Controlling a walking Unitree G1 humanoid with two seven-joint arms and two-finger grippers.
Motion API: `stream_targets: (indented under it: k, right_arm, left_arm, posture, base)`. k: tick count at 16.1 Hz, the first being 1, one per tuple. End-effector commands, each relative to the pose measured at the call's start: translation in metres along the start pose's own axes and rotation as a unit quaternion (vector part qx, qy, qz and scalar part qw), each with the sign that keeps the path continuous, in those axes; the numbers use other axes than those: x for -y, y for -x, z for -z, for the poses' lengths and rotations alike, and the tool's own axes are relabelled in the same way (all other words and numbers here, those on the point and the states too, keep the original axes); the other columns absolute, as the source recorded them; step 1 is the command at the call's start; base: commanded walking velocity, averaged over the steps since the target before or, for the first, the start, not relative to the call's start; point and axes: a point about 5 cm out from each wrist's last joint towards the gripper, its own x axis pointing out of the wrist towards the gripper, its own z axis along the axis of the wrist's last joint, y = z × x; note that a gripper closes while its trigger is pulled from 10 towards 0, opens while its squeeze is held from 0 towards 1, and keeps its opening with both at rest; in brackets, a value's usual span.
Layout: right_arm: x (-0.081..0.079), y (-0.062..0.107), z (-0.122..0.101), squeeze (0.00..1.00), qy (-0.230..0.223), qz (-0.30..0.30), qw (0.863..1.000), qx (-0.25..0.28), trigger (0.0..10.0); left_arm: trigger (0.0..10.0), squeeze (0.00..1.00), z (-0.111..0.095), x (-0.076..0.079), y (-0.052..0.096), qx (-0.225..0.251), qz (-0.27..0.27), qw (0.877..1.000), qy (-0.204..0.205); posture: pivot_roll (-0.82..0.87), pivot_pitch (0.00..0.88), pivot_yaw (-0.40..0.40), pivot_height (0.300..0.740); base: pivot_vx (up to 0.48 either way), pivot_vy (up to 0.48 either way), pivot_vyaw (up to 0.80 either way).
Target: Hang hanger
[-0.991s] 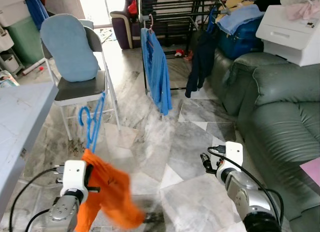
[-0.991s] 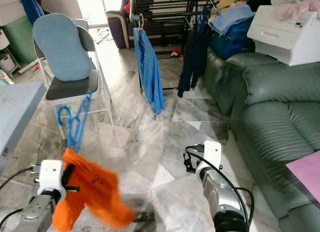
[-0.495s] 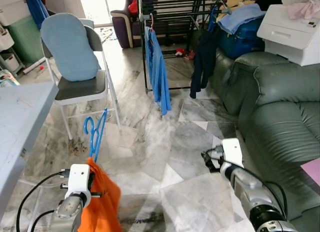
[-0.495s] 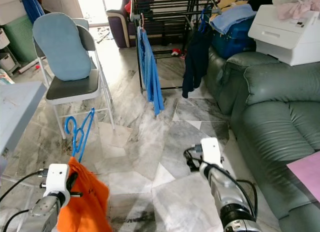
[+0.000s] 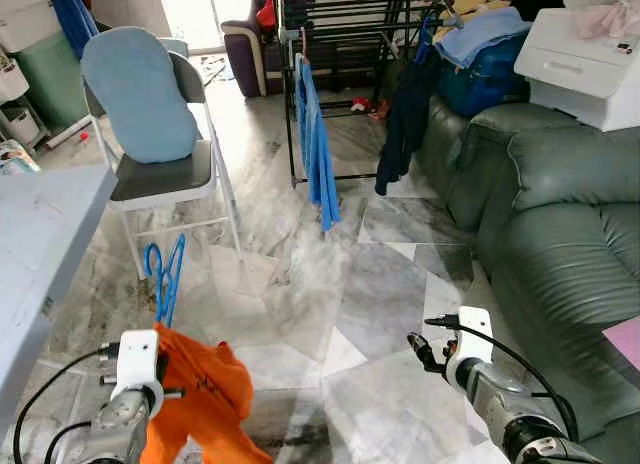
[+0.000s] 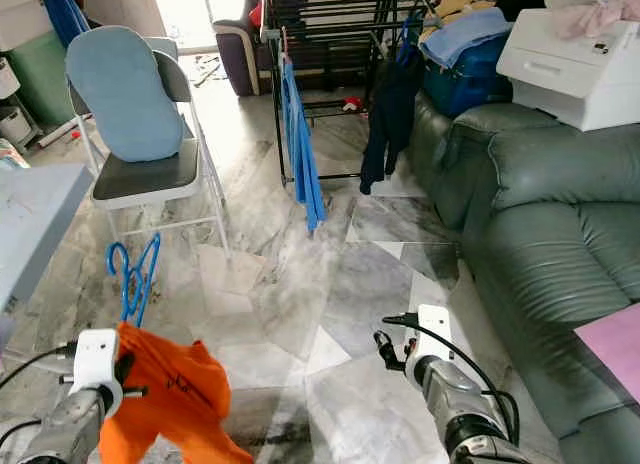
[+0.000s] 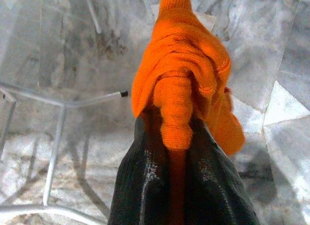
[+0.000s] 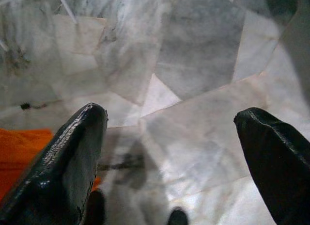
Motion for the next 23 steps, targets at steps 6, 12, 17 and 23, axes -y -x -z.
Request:
stream_targets:
  k: [6, 12, 17, 23]
  right_arm:
    - [0.018, 0.016, 0.052, 0.00, 0.020, 0.045, 0.996, -0.071, 10.0]
    - [0.011, 0.023, 0.081, 0.00, -0.025, 0.033, 0.992, -0.115, 10.0]
    - [0.009, 0.017, 0.067, 0.00, -0.021, 0.030, 0.994, -0.102, 10.0]
    - [0.004, 0.011, 0.051, 0.00, 0.013, 0.019, 0.997, -0.080, 10.0]
  left_arm:
    - [10.0, 0.00, 0.043, 0.008, 0.011, -0.080, 0.000, 0.996, 0.035]
    - [10.0, 0.00, 0.085, -0.004, 0.030, -0.164, -0.013, 0.986, 0.011]
    - [10.0, 0.00, 0.065, -0.001, 0.019, -0.131, -0.017, 0.991, 0.027]
    - [10.0, 0.00, 0.054, -0.002, 0.014, -0.116, -0.036, 0.991, 0.051]
  posture:
    - [-0.01, 0.000, 0.037, 0.740]
    - [-0.04, 0.000, 0.068, 0.740]
    - [-0.02, 0.000, 0.061, 0.740]
    - [-0.02, 0.000, 0.046, 0.740]
  base:
    - [0.000, 0.000, 0.00]
    - [0.000, 0.000, 0.00]
    - [0.000, 0.000, 0.00]
    - [0.000, 0.000, 0.23]
